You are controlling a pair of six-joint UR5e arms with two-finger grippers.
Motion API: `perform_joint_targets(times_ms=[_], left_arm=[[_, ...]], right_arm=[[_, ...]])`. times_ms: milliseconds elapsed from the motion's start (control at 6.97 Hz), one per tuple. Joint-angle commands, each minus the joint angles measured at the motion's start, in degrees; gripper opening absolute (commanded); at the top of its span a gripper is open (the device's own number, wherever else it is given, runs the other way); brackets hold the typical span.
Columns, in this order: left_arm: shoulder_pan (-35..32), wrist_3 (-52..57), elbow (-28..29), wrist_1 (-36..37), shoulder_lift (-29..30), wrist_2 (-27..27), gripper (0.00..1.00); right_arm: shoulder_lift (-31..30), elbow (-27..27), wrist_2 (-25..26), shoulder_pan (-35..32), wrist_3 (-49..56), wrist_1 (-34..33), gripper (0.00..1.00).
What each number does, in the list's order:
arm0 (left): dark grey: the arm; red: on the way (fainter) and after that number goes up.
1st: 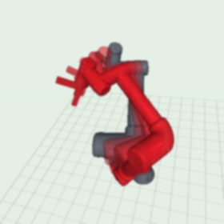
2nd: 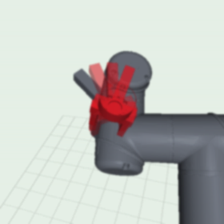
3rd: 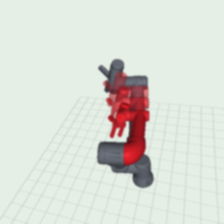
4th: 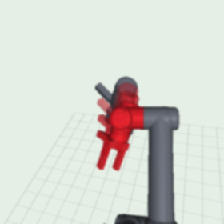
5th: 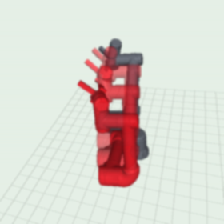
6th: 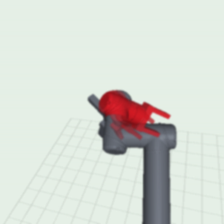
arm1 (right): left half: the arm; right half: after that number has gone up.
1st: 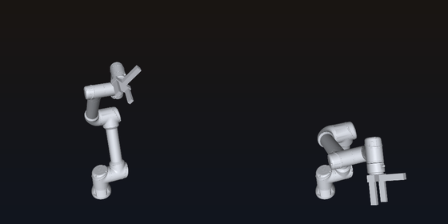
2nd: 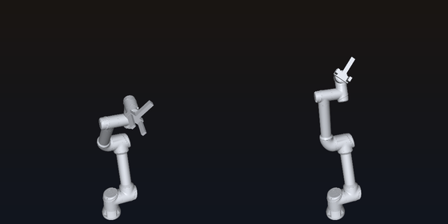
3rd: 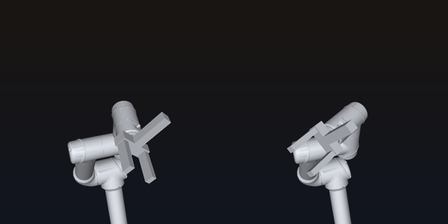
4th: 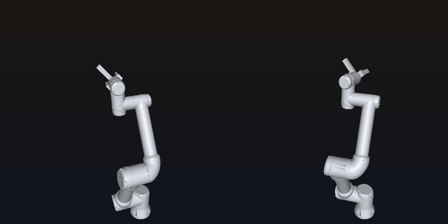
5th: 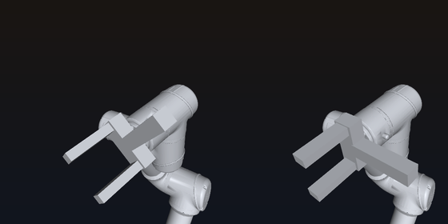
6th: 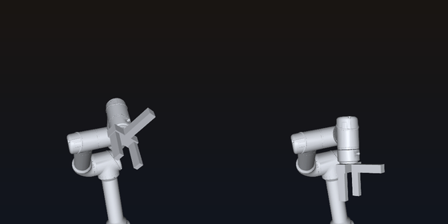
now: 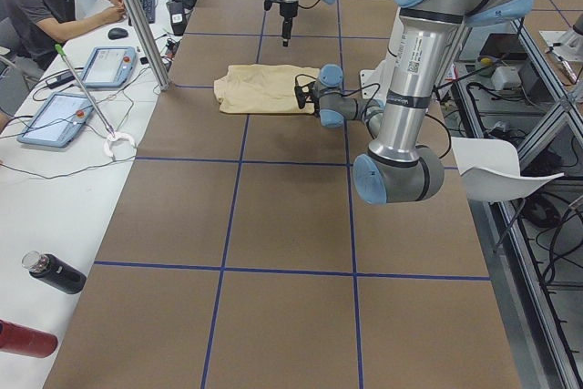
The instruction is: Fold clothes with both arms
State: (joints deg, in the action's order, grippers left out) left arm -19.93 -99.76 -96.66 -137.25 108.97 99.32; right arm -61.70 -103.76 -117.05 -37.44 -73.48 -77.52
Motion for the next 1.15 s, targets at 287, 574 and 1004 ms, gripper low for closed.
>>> perform_joint_targets(times_ms=[287,574,1004], left_arm=[[0.42,0.00,-0.02,0.05,0.37,0.17,0.67],[0.42,0.00,-0.63,2.49,0.80,0.17,0.54],[0.42,0.00,-0.90,2.69,0.81,0.17,0.37]], right_arm=[[0.00,0.13,-0.02,0.00,0.00,0.00,1.00],[0.00,0.13,-0.11,0.00,0.00,0.00,1.00],[0.00,0.13,-0.11,0.00,0.00,0.00,1.00]])
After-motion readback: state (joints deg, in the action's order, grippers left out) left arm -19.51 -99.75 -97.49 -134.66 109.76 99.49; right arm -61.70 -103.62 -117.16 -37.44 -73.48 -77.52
